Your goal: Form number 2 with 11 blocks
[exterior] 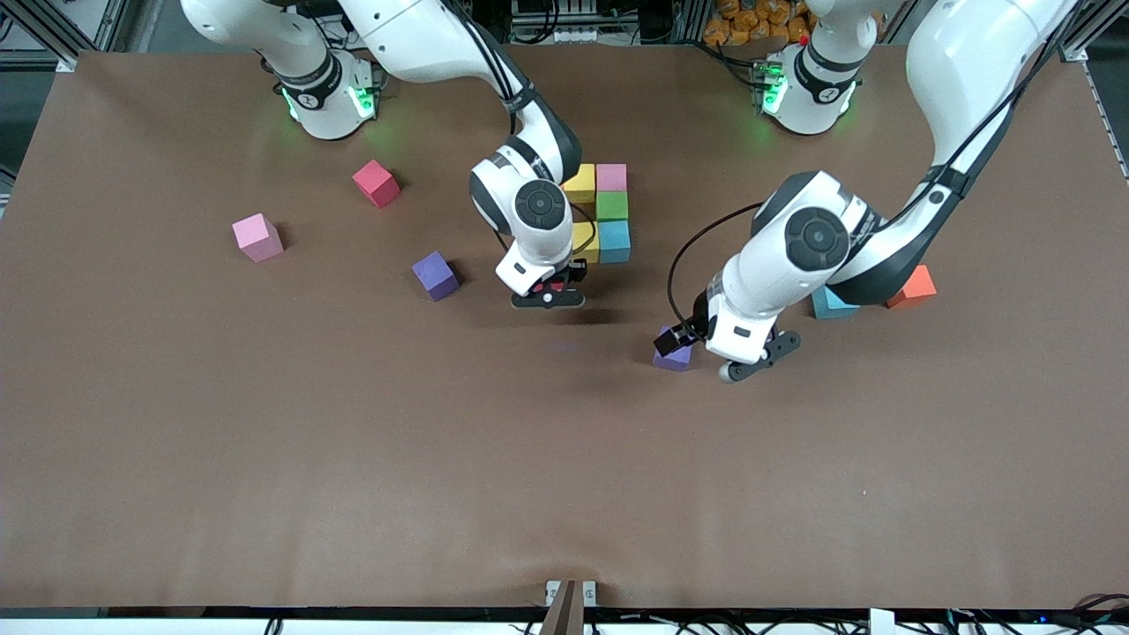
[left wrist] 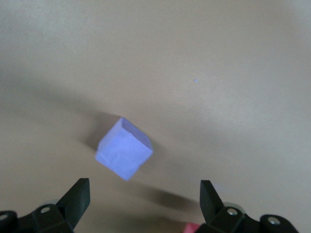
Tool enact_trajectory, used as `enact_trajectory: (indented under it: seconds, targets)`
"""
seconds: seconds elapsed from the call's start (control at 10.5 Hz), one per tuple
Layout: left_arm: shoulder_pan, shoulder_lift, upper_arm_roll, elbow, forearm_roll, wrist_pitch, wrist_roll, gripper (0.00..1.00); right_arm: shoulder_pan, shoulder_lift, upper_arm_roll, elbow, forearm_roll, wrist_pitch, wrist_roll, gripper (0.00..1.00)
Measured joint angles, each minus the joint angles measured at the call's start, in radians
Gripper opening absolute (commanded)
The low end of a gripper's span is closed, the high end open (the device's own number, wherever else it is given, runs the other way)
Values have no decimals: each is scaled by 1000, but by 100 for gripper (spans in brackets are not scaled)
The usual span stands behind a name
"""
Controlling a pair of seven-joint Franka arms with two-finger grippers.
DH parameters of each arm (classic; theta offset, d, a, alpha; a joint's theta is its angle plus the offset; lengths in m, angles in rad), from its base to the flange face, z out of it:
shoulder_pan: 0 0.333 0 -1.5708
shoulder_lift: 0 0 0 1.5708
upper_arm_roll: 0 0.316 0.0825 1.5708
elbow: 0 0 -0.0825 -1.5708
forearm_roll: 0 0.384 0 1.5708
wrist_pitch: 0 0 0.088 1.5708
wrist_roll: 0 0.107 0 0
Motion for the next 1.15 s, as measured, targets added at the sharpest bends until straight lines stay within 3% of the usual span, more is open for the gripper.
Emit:
enact_trajectory:
  seconds: [0.29, 0.76, 1.15]
  targets:
    - [-201, 17, 177, 24, 50, -1, 186, 100, 4, -1, 1, 0, 0, -7, -4, 0]
    - [-235, 48, 208, 30, 98, -8, 412, 100, 7, -11, 1, -4, 0, -12, -19, 0]
    - [-234, 84, 211, 32, 102, -8, 487, 100, 6, -32, -2, -44, 0, 12, -49, 0]
